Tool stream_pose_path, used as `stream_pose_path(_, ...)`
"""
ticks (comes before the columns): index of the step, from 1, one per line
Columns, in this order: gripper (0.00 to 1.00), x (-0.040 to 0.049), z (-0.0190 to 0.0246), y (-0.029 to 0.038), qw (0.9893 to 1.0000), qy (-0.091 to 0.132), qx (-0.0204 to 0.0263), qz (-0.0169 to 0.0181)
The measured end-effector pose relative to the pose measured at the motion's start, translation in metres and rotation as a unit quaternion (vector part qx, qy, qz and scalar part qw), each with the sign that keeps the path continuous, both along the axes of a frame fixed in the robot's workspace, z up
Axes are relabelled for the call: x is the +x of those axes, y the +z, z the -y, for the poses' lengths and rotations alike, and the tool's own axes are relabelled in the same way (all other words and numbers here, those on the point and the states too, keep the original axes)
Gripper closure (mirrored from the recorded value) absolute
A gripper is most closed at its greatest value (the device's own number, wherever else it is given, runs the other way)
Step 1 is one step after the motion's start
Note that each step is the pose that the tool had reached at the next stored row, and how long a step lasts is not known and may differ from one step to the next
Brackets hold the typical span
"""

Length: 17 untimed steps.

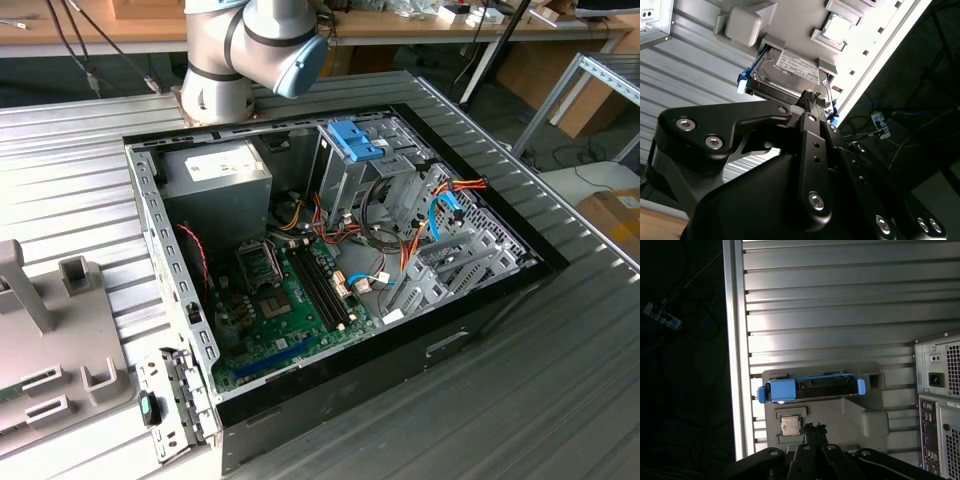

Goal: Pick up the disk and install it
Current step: 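Reach for the disk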

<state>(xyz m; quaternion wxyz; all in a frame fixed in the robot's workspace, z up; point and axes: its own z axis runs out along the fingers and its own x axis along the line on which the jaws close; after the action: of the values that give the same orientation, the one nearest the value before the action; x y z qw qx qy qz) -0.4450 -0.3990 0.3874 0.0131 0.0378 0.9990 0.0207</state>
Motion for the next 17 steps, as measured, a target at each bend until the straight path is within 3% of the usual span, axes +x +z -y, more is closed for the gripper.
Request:
stream_pose_path(3,0.89,0.0000,0.0000,-0.0002,1.0000,0.000,-0.0001,-0.0004)
stream_pose_path(7,0.89,-0.0001,-0.0001,-0.0005,0.9999,0.000,-0.0001,-0.0119)
stream_pose_path(11,0.89,-0.0003,-0.0008,-0.0004,0.9999,0.000,-0.0002,-0.0139)
stream_pose_path(12,0.89,-0.0015,-0.0032,-0.0004,0.9999,0.000,-0.0002,-0.0140)
stream_pose_path(15,0.89,-0.0058,-0.0168,-0.0012,0.9999,0.000,-0.0001,-0.0139)
stream_pose_path(17,0.89,-0.0082,-0.0219,-0.0032,0.9999,0.000,-0.0001,-0.0139)
